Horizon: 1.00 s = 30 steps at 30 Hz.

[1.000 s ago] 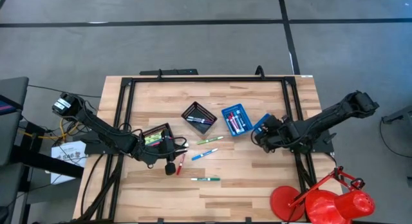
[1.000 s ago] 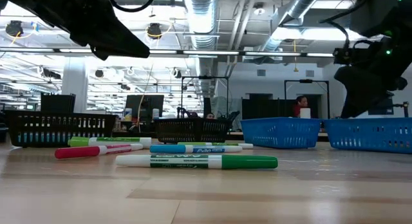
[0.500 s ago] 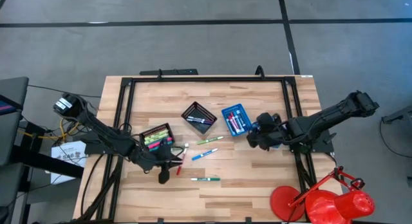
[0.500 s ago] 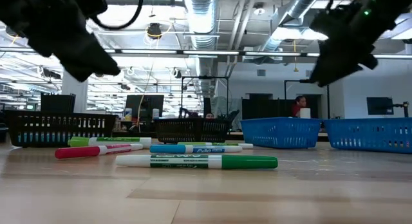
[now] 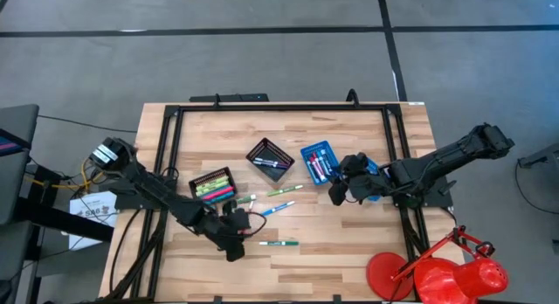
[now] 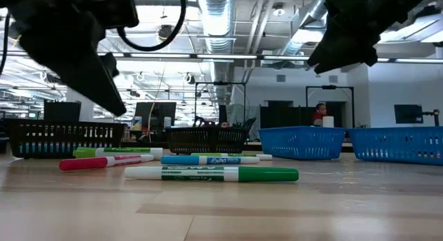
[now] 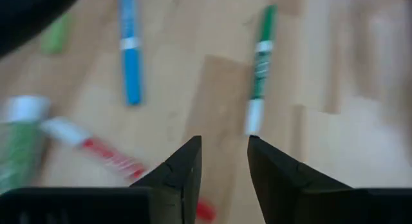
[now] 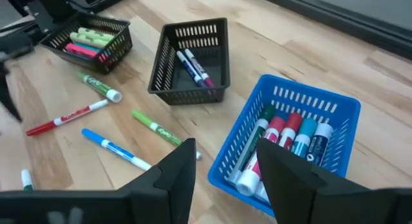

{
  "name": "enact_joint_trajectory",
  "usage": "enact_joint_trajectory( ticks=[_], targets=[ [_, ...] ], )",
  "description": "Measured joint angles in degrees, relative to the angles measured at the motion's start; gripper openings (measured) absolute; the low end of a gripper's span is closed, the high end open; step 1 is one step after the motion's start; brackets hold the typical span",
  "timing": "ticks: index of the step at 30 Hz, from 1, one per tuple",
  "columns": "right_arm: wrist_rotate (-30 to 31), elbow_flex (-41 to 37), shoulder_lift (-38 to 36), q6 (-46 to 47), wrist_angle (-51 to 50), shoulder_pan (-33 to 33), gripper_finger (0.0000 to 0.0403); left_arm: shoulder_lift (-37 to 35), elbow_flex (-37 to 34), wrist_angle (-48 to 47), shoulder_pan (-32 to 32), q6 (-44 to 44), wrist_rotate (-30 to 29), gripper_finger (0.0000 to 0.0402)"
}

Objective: Pick & Place Markers
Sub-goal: Put the small red marker into the right black bin

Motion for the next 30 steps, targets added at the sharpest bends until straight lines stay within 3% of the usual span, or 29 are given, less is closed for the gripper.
enact_joint_trajectory(
  ticks=[3,10,20,30],
  targets=[
    [0.0,0.0,0.0,0.0,0.0,0.0,0.0153,-0.1,4.4,-10.7,0.8,-3.7,-1.0,0.0122],
    [0.0,0.0,0.0,0.0,0.4,0.0,0.0153,3.3,2.2,-11.7,1.4,-8.7,-0.6,0.0122],
    [0.0,0.0,0.0,0.0,1.2,0.0,0.0146,10.4,2.2,-10.3,1.3,-8.7,-1.5,0.0120],
    [0.0,0.0,0.0,0.0,1.6,0.0,0.0143,9.9,2.1,-9.3,1.4,-2.5,-2.0,0.0026]
  ],
)
